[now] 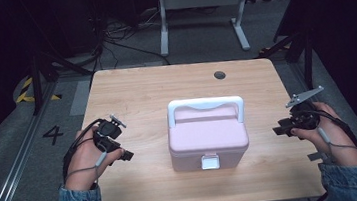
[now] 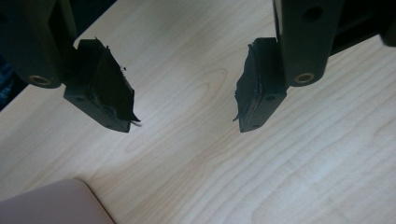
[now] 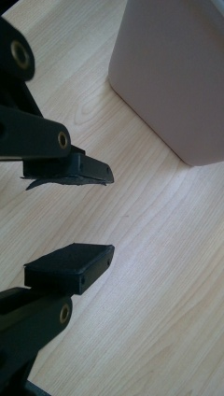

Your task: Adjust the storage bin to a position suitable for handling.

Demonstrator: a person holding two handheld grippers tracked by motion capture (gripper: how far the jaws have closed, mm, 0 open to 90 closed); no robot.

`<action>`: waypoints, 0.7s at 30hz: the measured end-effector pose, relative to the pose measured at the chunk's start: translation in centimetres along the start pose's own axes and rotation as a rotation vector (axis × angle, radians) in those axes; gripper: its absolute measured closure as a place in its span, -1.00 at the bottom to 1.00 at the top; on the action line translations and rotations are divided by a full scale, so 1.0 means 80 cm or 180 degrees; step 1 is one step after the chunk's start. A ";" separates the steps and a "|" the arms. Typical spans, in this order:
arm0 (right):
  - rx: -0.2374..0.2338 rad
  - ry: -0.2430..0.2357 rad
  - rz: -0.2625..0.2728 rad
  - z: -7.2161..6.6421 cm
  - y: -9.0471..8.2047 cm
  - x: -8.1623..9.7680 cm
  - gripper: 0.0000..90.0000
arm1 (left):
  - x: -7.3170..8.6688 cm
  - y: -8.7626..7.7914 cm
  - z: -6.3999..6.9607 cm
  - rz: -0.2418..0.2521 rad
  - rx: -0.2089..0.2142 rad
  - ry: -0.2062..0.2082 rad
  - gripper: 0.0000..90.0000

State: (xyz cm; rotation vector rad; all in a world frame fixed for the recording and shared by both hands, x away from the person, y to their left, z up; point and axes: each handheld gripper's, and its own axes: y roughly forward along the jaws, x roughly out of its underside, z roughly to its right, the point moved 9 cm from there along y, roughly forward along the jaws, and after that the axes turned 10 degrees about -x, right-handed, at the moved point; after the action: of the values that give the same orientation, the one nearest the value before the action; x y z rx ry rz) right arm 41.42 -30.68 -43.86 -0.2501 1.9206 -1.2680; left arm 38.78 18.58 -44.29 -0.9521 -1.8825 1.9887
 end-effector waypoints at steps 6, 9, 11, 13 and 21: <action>-0.0004 -0.0001 0.0011 0.000 0.005 0.002 0.27 | -0.014 -0.015 -0.011 0.0335 -0.0337 0.0041 -0.12; -0.0042 -0.0002 0.0012 -0.004 0.006 0.003 0.27 | -0.021 -0.016 -0.010 0.0517 -0.0315 0.0112 -0.08; -0.0052 -0.0012 0.0022 -0.005 0.006 0.004 0.27 | -0.027 -0.017 -0.004 0.0660 -0.0167 0.0131 -0.08; -0.0035 -0.0020 0.0026 -0.006 0.005 0.007 0.27 | -0.036 -0.020 0.003 0.0795 -0.0079 0.0184 -0.10; 0.0028 0.0026 0.0025 -0.005 0.001 0.020 0.26 | -0.073 -0.040 0.030 0.1372 0.0264 0.0397 -0.22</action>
State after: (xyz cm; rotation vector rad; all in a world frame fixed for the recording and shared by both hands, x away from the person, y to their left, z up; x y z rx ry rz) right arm 40.13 -31.25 -44.68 -0.2330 1.9207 -1.2737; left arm 40.93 13.70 -39.69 -1.5221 -1.6161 2.1501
